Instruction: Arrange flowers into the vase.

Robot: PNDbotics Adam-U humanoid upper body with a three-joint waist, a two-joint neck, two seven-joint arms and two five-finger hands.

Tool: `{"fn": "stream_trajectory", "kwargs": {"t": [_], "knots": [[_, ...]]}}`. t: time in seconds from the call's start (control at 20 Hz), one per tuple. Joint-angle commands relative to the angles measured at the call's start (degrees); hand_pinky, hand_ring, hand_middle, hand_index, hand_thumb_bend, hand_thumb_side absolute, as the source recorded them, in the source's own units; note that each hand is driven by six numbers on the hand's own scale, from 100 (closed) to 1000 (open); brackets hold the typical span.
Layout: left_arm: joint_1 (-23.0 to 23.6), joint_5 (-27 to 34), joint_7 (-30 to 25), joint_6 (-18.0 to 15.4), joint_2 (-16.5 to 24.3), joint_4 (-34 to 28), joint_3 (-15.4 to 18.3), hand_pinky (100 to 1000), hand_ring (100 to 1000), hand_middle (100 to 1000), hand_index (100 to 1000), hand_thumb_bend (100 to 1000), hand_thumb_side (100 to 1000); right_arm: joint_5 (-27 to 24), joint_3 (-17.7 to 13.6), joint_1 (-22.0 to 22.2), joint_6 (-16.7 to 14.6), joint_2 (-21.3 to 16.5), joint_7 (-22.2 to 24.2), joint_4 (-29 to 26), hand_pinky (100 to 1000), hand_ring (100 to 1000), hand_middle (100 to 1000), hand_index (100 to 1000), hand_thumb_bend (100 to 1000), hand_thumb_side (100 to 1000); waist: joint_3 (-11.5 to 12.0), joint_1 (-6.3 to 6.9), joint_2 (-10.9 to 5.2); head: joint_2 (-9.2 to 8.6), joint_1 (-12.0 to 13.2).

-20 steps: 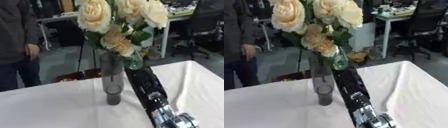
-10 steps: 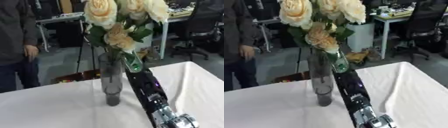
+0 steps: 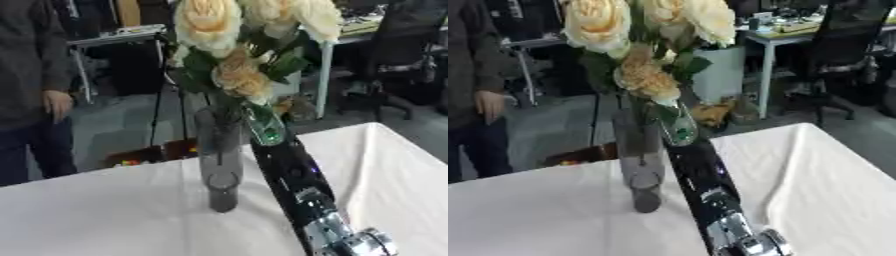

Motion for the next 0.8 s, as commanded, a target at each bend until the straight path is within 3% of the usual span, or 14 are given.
{"fn": "stream_trajectory", "kwargs": {"t": [0.05, 0.8], "knots": [[-0.3, -0.1, 0.2, -0.1, 0.6, -0.5, 0.7, 566, 736, 648, 649, 338, 1000, -0.2, 0.5, -0.9, -0.7, -1.4, -0.1, -1.8, 100, 124, 100, 113, 597, 1000, -0.2, -1.03, -0.77, -0.48, -0.1], [-0.2, -0.5, 0.6, -0.2, 0.8, -0.4, 1.1, 569, 736, 648, 649, 341, 1000, 0.2, -0.4, 0.8, -0.3, -3.8, -2.5, -0.2, 100, 206, 100, 165, 548, 1000, -2.6, -1.84, -1.46, -0.27, 0.5]]}}
